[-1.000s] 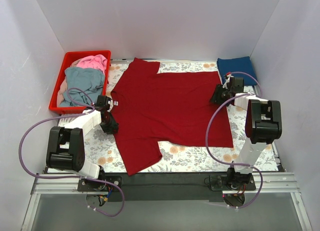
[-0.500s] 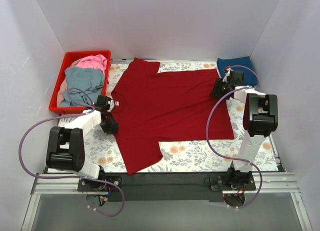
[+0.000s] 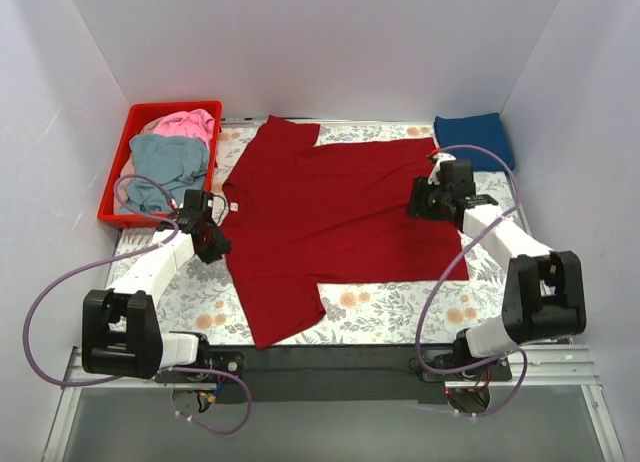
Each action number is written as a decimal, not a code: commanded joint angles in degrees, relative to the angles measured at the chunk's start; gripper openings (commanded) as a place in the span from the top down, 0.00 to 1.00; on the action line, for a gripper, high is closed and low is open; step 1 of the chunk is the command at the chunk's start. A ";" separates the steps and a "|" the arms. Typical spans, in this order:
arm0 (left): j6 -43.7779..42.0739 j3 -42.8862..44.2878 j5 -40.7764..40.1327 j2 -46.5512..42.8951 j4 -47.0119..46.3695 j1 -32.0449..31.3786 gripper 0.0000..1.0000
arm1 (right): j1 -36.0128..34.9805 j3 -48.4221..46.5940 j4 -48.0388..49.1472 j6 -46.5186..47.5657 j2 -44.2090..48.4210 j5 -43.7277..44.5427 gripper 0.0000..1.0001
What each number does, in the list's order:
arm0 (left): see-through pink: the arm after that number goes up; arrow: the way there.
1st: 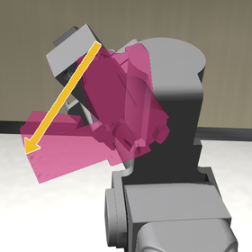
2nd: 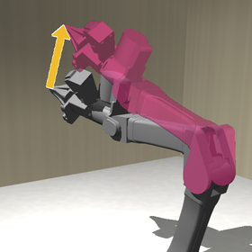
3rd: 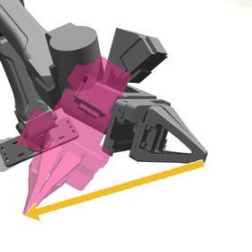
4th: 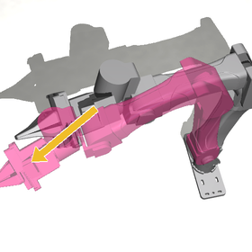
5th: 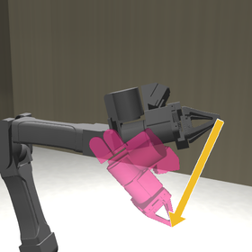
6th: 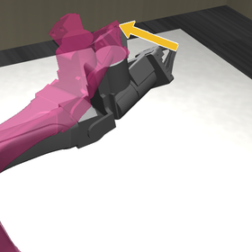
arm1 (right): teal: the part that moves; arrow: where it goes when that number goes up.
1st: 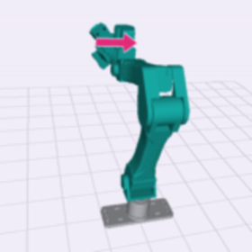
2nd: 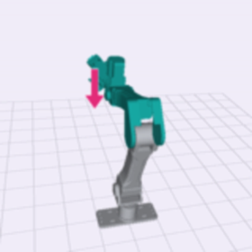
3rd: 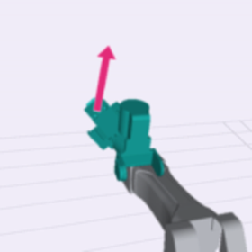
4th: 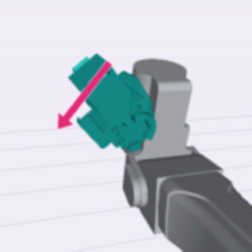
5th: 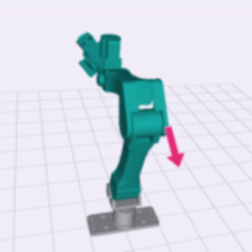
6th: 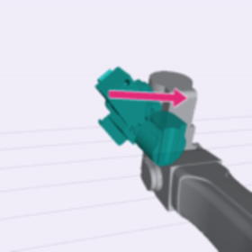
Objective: Fold and stack the t-shirts
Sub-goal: Flatten the tshirt out, then fold the tshirt
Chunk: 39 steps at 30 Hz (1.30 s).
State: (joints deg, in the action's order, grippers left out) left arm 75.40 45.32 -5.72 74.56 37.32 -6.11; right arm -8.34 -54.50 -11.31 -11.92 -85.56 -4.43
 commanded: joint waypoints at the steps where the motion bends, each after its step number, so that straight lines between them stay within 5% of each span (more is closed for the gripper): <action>1: 1.77 -1.46 0.33 -1.53 0.91 0.22 0.74 | -3.70 5.45 -5.91 -0.65 7.22 4.16 0.41; 3: 2.64 -1.55 0.97 -1.00 1.78 -0.65 0.64 | -4.32 8.26 -7.23 -0.73 9.78 4.16 0.41; 9: 5.11 -1.29 0.88 -0.30 5.03 -3.38 0.61 | -4.49 10.73 -10.39 -0.38 17.61 6.71 0.41; 39: 9.86 -4.71 -4.13 8.14 5.31 -8.92 0.71 | -4.49 15.21 -9.78 -0.65 23.50 8.90 0.40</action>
State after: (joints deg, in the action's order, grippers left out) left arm 83.77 42.72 -8.91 81.67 44.25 -14.46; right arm -13.08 -39.64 -22.24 -12.23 -64.51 1.83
